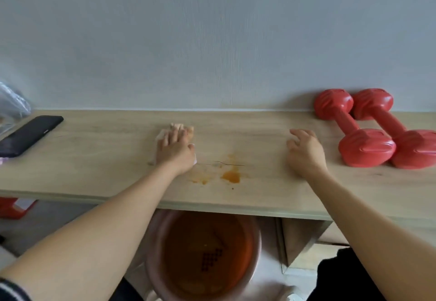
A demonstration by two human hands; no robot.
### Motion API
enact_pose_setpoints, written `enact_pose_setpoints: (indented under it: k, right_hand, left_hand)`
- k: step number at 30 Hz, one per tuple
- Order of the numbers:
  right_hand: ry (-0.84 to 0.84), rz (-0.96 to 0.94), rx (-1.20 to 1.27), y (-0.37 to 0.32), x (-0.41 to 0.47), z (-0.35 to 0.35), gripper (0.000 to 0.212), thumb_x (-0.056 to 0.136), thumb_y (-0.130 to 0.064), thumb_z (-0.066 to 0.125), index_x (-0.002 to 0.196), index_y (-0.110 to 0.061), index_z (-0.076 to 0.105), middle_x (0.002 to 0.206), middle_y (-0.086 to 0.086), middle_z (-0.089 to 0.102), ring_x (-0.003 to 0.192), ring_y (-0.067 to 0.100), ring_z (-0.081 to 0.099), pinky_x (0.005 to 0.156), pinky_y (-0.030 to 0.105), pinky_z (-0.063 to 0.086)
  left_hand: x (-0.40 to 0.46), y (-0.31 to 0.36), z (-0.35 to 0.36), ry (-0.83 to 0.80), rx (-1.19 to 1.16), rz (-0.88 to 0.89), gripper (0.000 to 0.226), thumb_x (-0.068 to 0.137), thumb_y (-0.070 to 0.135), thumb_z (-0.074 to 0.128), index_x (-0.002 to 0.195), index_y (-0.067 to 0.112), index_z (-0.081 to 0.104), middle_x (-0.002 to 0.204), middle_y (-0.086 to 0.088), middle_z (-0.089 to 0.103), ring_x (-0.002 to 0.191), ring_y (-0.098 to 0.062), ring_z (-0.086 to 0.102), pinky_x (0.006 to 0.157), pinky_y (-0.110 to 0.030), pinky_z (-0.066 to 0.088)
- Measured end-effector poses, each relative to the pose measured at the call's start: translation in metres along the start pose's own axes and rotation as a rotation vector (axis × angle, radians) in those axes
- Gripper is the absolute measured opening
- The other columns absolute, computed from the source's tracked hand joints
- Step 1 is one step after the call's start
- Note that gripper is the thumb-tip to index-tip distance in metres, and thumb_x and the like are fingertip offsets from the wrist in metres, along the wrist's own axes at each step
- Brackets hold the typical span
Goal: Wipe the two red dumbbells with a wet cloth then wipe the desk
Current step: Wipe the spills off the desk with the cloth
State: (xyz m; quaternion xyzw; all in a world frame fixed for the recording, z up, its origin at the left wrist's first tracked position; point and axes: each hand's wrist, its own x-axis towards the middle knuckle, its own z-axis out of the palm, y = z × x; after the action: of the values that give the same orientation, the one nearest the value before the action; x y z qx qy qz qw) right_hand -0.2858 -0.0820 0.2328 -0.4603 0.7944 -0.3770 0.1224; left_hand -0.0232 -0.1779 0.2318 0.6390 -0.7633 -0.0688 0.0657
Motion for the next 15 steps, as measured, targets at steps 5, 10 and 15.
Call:
enact_pose_setpoints:
  k: [5,10,15]
  right_hand:
    - [0.039,0.044,0.066,0.008,-0.023,-0.007,0.036,0.091,-0.010,0.044,0.124,-0.008,0.058,0.130,0.013,0.054,0.121,0.030,0.047,0.097,0.032,0.036]
    - [0.058,0.070,0.121,0.008,-0.032,-0.015,0.033,0.091,-0.007,0.046,0.122,-0.008,0.060,0.127,0.011,0.058,0.118,0.027,0.051,0.098,0.029,0.036]
    - [0.058,0.038,0.035,0.005,-0.044,-0.005,0.033,0.091,-0.008,0.044,0.119,-0.010,0.062,0.125,0.009,0.060,0.118,0.029,0.049,0.094,0.031,0.037]
  left_hand:
    - [-0.011,0.071,0.018,-0.022,-0.088,0.128,0.051,0.097,0.029,0.025,0.148,0.023,0.018,0.159,-0.003,0.002,0.146,-0.023,-0.003,0.118,-0.039,-0.002]
    - [-0.046,0.130,0.030,-0.060,-0.084,0.490,0.054,0.097,0.030,0.028,0.149,0.015,0.019,0.159,0.000,0.004,0.146,-0.017,-0.004,0.118,-0.036,-0.006]
    - [-0.083,0.088,0.020,-0.079,-0.074,0.731,0.054,0.100,0.029,0.029,0.150,0.018,0.012,0.158,0.006,0.002,0.145,-0.010,-0.005,0.117,-0.027,-0.008]
